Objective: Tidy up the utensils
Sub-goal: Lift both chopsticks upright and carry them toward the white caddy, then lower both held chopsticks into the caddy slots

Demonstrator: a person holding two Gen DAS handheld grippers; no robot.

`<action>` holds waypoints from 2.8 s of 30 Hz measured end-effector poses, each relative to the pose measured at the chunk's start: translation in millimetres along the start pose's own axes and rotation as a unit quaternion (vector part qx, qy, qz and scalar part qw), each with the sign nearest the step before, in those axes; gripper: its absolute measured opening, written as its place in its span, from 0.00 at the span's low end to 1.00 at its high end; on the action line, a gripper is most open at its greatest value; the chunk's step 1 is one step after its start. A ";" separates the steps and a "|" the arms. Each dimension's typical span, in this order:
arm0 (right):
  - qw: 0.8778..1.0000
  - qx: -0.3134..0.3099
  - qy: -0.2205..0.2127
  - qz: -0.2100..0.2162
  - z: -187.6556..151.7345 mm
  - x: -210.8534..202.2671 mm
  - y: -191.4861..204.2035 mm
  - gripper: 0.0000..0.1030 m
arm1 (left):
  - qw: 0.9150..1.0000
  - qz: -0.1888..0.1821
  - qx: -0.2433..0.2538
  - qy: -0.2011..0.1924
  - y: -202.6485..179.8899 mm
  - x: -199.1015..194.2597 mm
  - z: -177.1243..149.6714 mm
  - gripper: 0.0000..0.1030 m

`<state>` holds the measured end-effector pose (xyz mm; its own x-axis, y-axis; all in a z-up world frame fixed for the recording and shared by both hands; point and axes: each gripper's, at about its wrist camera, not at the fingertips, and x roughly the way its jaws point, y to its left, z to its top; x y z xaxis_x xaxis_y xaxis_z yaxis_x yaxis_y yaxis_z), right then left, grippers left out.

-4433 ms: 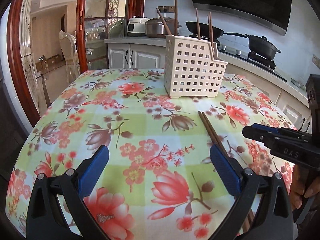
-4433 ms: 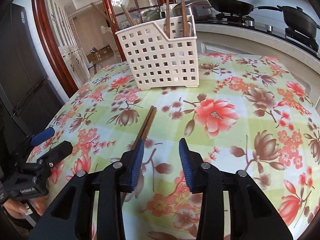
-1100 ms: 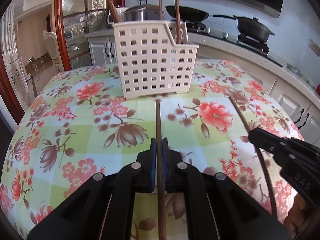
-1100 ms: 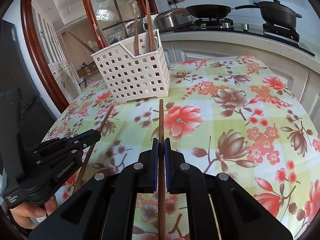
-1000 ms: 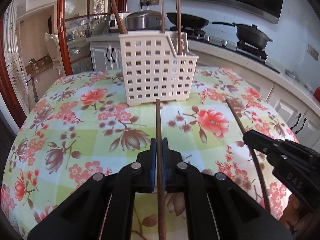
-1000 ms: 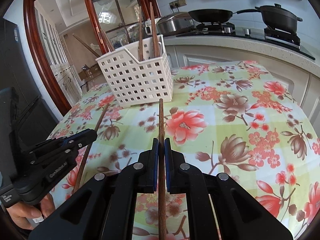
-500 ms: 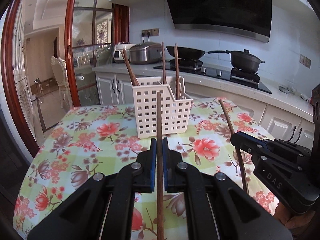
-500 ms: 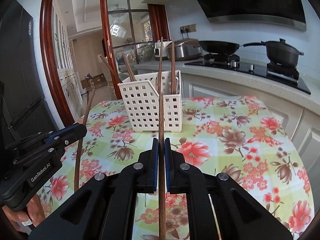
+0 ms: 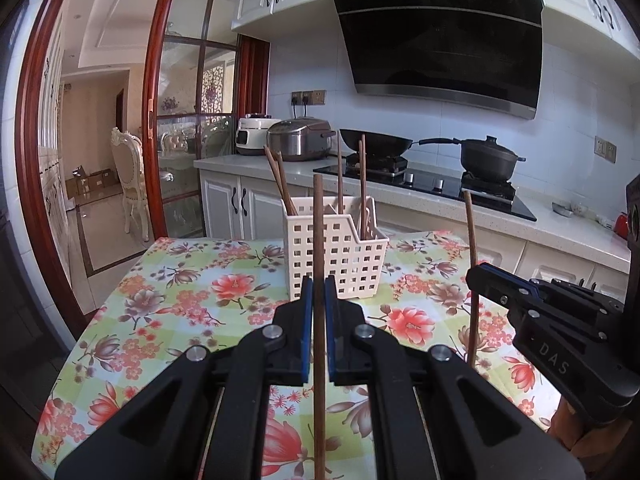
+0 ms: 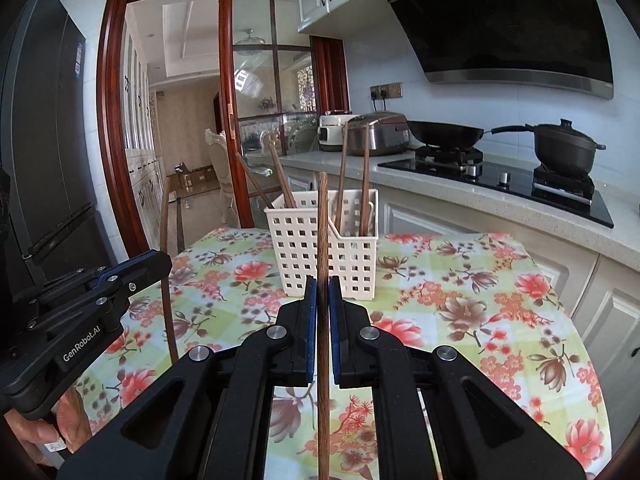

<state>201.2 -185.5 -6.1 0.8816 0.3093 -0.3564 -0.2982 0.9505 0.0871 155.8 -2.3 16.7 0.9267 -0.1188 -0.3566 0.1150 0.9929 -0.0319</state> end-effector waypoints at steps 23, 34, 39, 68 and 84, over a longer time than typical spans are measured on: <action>0.998 -0.037 -0.045 0.000 44.9 -6.9 4.7 0.06 | 0.999 -0.015 0.026 -0.035 -1.5 -7.9 40.3 0.06; 0.998 -0.034 -0.049 -0.001 105.9 28.8 -16.5 0.06 | 0.998 -0.019 0.027 -0.044 5.6 27.2 108.8 0.05; 0.998 -0.048 -0.049 -0.008 130.8 53.4 -17.7 0.06 | 0.998 -0.019 0.033 -0.054 1.9 44.0 140.8 0.05; 0.998 -0.053 -0.045 -0.003 179.2 138.9 -25.9 0.06 | 0.998 -0.014 0.023 -0.049 11.4 142.5 209.5 0.05; 0.998 -0.049 0.029 0.001 155.7 184.3 -30.6 0.06 | 1.000 -0.015 0.011 0.012 29.0 185.5 165.2 0.05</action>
<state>429.8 -153.1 70.4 0.8598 0.3058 -0.4091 -0.3366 0.9416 -0.0036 390.2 2.6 103.9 0.9136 -0.1477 -0.3788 0.1502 0.9884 -0.0230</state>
